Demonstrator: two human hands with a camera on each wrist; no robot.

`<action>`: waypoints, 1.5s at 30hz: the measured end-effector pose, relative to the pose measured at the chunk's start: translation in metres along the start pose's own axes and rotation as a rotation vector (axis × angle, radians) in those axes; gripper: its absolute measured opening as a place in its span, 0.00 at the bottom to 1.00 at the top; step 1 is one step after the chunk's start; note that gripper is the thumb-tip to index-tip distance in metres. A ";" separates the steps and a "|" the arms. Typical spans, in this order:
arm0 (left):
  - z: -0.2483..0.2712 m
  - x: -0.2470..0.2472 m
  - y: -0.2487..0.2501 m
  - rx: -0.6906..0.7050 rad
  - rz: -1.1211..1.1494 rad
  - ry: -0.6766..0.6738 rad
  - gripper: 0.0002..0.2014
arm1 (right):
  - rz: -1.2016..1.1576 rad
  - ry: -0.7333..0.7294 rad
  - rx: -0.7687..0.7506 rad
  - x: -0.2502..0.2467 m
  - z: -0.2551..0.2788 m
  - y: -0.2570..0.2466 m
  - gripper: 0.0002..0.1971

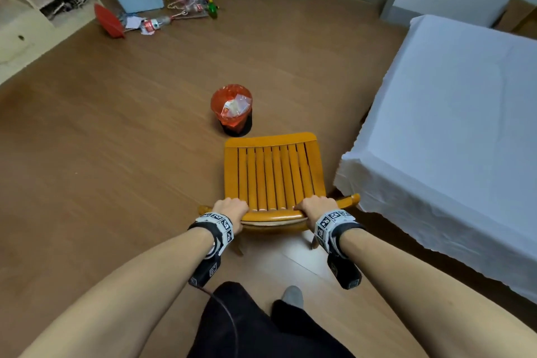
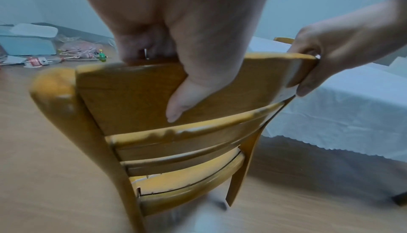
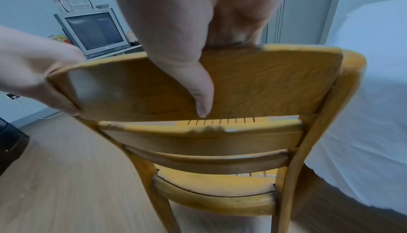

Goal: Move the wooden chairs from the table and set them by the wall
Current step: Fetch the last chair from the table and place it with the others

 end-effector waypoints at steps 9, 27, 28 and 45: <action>-0.136 -0.117 -0.052 0.155 -0.123 0.085 0.21 | -0.018 0.099 0.097 -0.114 -0.096 0.035 0.10; -0.373 -0.324 -0.044 0.466 -0.307 0.180 0.18 | -0.311 0.097 0.443 -0.278 -0.237 0.165 0.18; -0.388 -0.340 -0.036 0.475 -0.305 0.186 0.18 | -0.314 0.101 0.450 -0.290 -0.243 0.182 0.18; -0.625 -0.570 0.103 0.520 -0.376 0.188 0.21 | -0.391 0.027 0.512 -0.444 -0.352 0.471 0.13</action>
Point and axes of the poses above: each hand's wrist, its own z-axis away from the middle knuckle, its own x-axis out of the palm, y = z × x, the point moved 10 cm from there along -z, towards the middle knuckle, and after that the axes turned 15 degrees about -x, right-handed, at the moved point
